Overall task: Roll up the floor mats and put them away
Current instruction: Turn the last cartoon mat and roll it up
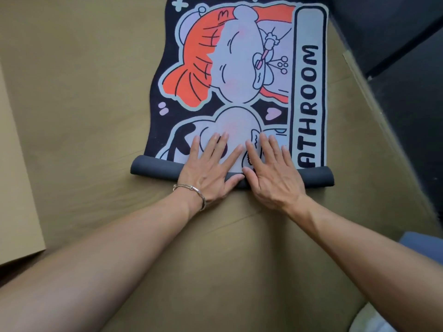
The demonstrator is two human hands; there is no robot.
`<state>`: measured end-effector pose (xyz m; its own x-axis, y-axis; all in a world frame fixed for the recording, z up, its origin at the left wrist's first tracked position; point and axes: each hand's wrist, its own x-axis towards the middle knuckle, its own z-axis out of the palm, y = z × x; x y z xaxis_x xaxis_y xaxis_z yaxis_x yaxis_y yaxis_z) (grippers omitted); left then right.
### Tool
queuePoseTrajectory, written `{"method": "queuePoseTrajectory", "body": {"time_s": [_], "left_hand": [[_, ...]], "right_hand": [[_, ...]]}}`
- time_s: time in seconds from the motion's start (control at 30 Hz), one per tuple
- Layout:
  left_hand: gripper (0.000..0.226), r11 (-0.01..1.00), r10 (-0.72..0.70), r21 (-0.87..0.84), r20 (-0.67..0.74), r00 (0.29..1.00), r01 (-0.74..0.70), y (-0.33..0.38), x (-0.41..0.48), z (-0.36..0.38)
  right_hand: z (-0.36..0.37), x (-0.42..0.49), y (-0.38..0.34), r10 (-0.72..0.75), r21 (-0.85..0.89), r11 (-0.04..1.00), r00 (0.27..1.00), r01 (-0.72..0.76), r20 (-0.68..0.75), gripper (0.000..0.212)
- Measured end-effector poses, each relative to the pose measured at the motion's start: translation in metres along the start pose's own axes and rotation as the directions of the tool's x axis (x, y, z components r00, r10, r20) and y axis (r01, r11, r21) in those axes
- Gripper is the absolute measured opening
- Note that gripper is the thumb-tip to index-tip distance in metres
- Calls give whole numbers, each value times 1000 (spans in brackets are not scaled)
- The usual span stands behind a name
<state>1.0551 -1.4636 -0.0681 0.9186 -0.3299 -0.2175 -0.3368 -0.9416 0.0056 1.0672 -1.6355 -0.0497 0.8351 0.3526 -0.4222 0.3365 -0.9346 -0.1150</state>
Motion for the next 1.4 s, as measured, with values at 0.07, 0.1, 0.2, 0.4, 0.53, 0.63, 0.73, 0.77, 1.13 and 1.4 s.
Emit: {"method": "queuePoseTrajectory", "body": {"time_s": [0.07, 0.1, 0.2, 0.4, 0.53, 0.63, 0.73, 0.77, 1.13, 1.4], "left_hand": [[71, 1000, 8, 11, -23, 1000, -8, -3, 8, 0], [73, 1000, 21, 19, -17, 1000, -21, -4, 12, 0], [75, 998, 33, 57, -33, 999, -31, -9, 25, -4], [76, 994, 32, 108, -11, 999, -31, -17, 45, -9], [71, 995, 33, 93, -59, 998, -28, -21, 49, -6], [70, 994, 109, 24, -136, 985, -106, -23, 48, -9], [68, 930, 365, 42, -211, 907, -365, -21, 40, -5], [66, 905, 423, 69, -217, 879, -419, -21, 36, 0], [73, 909, 412, 88, -51, 910, -407, -20, 33, 7], [62, 931, 362, 48, -19, 932, -361, 1, 5, 8]], "right_hand": [[-2, 7, 1, 7, 14, 1000, 1000, -7, -6, 62], [-3, 11, 2, 12, 20, 1000, 1000, -12, -12, 62], [-6, 21, 5, 27, 44, 999, 999, -25, -34, 63], [-12, 38, 12, 80, 94, 993, 993, -71, -92, 61], [-14, 49, 16, 100, 110, 990, 990, -89, -101, 60], [-15, 54, 17, 117, 104, 989, 988, -106, -100, 59], [-15, 55, 17, 116, 91, 990, 989, -108, -87, 58], [-15, 55, 17, 113, 85, 991, 990, -106, -86, 58], [-14, 16, 14, -51, 132, 987, 957, 92, -285, 47], [-8, -26, 21, -134, 104, 983, 981, 149, -139, 40]]}}
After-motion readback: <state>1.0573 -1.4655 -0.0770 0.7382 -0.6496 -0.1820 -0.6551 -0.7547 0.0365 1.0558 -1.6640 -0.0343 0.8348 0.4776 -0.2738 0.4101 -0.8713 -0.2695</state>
